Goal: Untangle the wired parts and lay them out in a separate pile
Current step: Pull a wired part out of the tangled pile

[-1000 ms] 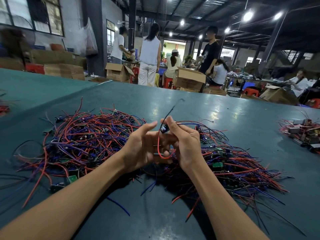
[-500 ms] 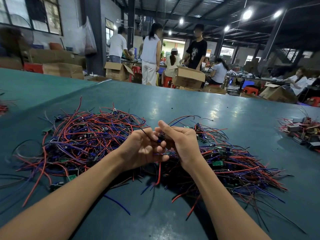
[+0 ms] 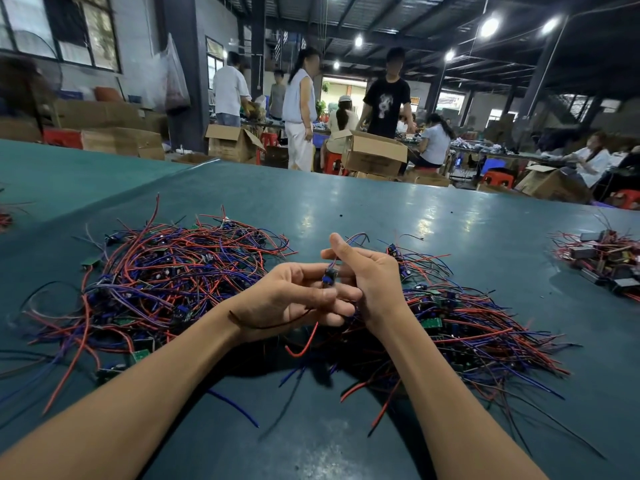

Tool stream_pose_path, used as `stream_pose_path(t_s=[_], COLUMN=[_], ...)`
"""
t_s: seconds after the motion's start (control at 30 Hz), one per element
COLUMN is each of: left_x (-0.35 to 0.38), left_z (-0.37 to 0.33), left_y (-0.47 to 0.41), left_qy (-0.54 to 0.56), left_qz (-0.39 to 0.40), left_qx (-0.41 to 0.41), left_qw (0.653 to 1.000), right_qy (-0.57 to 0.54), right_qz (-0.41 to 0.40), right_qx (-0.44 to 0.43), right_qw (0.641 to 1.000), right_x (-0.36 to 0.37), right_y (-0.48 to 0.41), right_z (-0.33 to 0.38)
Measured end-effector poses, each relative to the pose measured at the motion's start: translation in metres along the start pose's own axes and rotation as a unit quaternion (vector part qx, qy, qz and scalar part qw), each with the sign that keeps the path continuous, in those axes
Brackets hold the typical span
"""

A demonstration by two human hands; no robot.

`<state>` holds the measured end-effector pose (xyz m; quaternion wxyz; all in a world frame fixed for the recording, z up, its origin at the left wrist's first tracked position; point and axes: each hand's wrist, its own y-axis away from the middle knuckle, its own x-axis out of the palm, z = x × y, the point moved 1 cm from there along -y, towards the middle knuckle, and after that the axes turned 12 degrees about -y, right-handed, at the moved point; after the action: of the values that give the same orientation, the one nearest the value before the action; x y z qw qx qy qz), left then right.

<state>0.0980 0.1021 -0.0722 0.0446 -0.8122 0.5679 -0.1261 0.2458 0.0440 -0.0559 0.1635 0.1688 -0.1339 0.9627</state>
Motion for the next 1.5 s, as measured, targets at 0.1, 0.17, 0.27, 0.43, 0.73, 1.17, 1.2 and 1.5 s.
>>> stream_pose_path(t_s=[0.1,0.17,0.27,0.43,0.73,1.17,1.2,1.5], left_x=[0.002,0.001,0.003,0.007,0.012,0.03,0.029,0.013], left_z=[0.002,0.001,0.0,-0.002,-0.002,-0.001,-0.002,0.001], left_y=[-0.005,-0.005,-0.004,-0.005,-0.001,0.002,0.002,-0.006], left_qy=[-0.003,-0.027,-0.062,-0.064,-0.102,-0.123,-0.122,0.002], left_qz=[-0.044,-0.081,-0.106,-0.132,-0.117,0.037,0.04,-0.062], left_qx=[0.022,0.031,0.033,0.022,-0.023,-0.045,-0.044,-0.024], left_qw=[0.999,0.996,0.992,0.989,0.988,0.991,0.991,0.998], right_qy=[0.007,0.011,0.031,0.051,0.032,0.018,0.017,-0.082], right_qz=[0.02,0.033,0.034,0.015,-0.009,-0.164,-0.164,-0.165], right_qx=[0.012,0.025,0.031,0.026,-0.013,-0.089,-0.096,-0.099], right_qw=[1.0,0.999,0.998,0.998,0.999,0.982,0.982,0.978], right_x=[-0.001,0.0,0.0,-0.002,-0.004,-0.027,-0.026,-0.02], right_y=[-0.002,-0.003,-0.005,-0.007,-0.006,-0.018,-0.018,-0.012], right_z=[-0.001,-0.002,-0.003,-0.002,0.002,0.006,0.006,0.011])
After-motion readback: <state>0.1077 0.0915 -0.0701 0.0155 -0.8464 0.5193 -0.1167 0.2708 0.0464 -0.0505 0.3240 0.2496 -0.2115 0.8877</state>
